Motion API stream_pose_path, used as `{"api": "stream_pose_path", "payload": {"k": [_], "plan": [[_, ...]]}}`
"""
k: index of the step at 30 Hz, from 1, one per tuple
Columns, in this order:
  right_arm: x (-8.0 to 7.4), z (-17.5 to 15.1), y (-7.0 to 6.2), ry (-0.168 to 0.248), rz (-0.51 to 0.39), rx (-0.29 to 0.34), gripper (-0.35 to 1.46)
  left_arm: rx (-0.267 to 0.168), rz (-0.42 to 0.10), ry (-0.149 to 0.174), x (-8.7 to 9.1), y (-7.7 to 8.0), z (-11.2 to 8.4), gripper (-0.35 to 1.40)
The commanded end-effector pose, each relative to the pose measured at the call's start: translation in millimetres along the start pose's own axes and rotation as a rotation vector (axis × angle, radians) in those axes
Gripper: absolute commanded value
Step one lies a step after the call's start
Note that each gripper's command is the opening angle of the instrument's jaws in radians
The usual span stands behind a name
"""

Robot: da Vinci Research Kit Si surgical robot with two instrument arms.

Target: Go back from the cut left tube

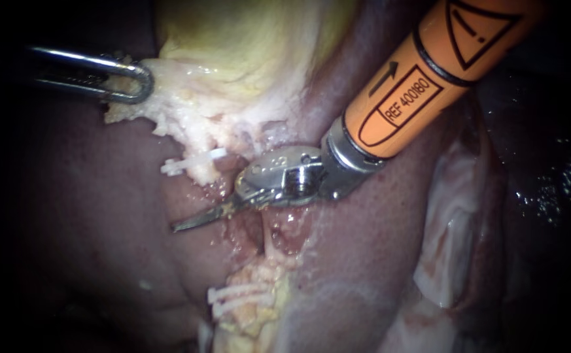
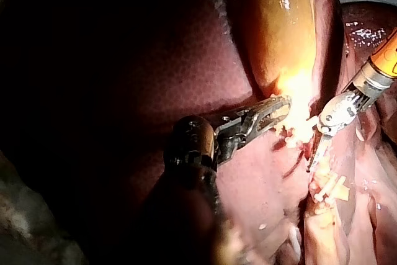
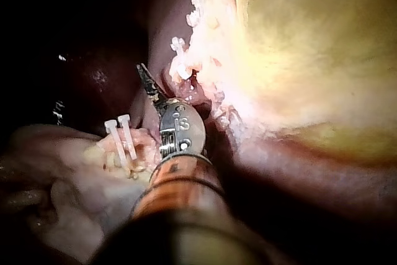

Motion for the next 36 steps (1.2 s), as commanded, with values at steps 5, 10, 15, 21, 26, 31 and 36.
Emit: {"api": "stream_pose_path", "payload": {"k": [5, 10, 15, 21, 26, 31, 36], "plan": [[0.0, 0.1, 0.0, 0.118, 0.085, -0.002, 1.26, -0.001, 0.0, -0.001, 0.0, -0.1, -0.1, -0.35], [0.1, 0.0, 0.1, 0.145, 0.102, -0.006, 1.38, -0.001, 0.0, -0.001, 0.0, -0.1, -0.1, -0.35], [-0.2, -0.2, -0.2, 0.146, 0.101, -0.01, 1.42, -0.001, 0.0, -0.001, 0.0, -0.2, -0.1, -0.35], [-2.0, -2.4, -3.4, 0.177, 0.108, -0.161, 1.43, -0.002, 0.001, -0.001, 0.0, -0.4, -0.3, -0.35], [-4.8, -5.6, -7.5, 0.127, -0.076, -0.417, 1.43, -0.002, 0.001, -0.001, 0.0, -0.5, -0.3, -0.35], [-7.6, -9.8, -9.9, -0.016, -0.174, -0.609, 1.43, -0.002, 0.001, -0.001, 0.0, -0.5, -0.2, -0.35], [-9.2, -14.2, -10.7, -0.137, -0.216, -0.703, 1.45, -0.002, 0.001, -0.001, 0.0, -0.5, -0.2, -0.35]]}}
